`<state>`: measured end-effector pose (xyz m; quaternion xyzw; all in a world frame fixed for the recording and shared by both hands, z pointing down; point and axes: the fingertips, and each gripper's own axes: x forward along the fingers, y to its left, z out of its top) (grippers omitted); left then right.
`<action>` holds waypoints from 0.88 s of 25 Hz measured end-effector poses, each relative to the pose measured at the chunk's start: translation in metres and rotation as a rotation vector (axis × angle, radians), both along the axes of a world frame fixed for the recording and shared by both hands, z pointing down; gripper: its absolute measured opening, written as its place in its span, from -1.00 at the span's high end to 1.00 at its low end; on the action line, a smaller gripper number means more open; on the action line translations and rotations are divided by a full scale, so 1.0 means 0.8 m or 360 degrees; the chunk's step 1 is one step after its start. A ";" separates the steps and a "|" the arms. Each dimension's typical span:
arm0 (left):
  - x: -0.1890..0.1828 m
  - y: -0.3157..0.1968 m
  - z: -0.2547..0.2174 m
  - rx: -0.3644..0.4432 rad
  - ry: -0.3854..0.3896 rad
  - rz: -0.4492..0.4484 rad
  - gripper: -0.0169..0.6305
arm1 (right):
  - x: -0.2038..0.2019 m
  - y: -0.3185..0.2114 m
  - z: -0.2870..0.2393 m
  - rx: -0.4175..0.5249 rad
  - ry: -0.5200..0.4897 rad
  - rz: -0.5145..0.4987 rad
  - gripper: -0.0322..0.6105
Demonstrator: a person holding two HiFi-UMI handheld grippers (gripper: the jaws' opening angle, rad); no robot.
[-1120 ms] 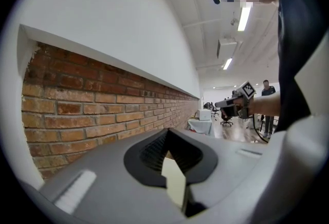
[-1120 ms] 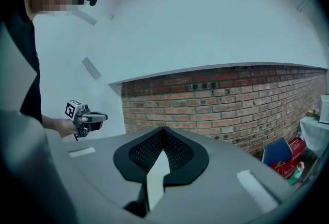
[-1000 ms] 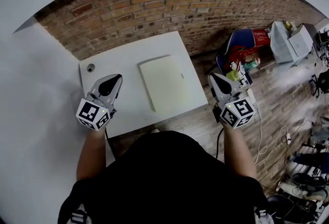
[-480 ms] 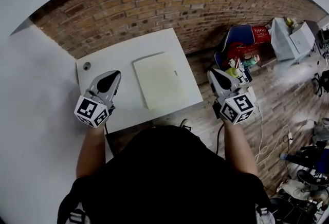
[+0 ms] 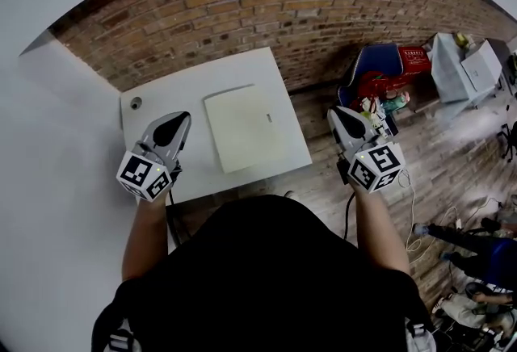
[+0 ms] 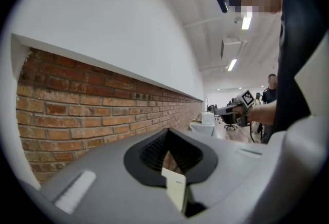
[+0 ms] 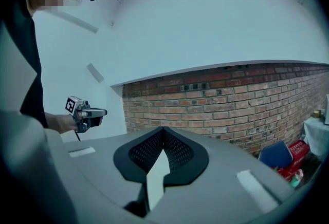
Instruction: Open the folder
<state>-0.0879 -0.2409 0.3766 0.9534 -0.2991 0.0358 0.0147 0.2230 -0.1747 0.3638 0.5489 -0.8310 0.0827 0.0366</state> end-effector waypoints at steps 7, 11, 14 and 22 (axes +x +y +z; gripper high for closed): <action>0.013 0.008 0.007 -0.0022 -0.0017 -0.0025 0.95 | 0.011 0.001 0.010 -0.0029 -0.0002 -0.0037 0.89; 0.018 0.010 0.018 -0.0022 -0.0047 -0.0050 0.95 | 0.014 0.003 0.017 -0.0048 0.0002 -0.0043 0.89; 0.025 0.006 0.032 -0.0030 -0.0089 -0.0079 0.95 | 0.015 0.006 0.023 -0.0060 0.0002 -0.0040 0.89; 0.075 0.010 0.072 0.0018 -0.0183 -0.0002 0.95 | 0.016 0.022 0.046 -0.0133 0.0000 -0.0037 0.89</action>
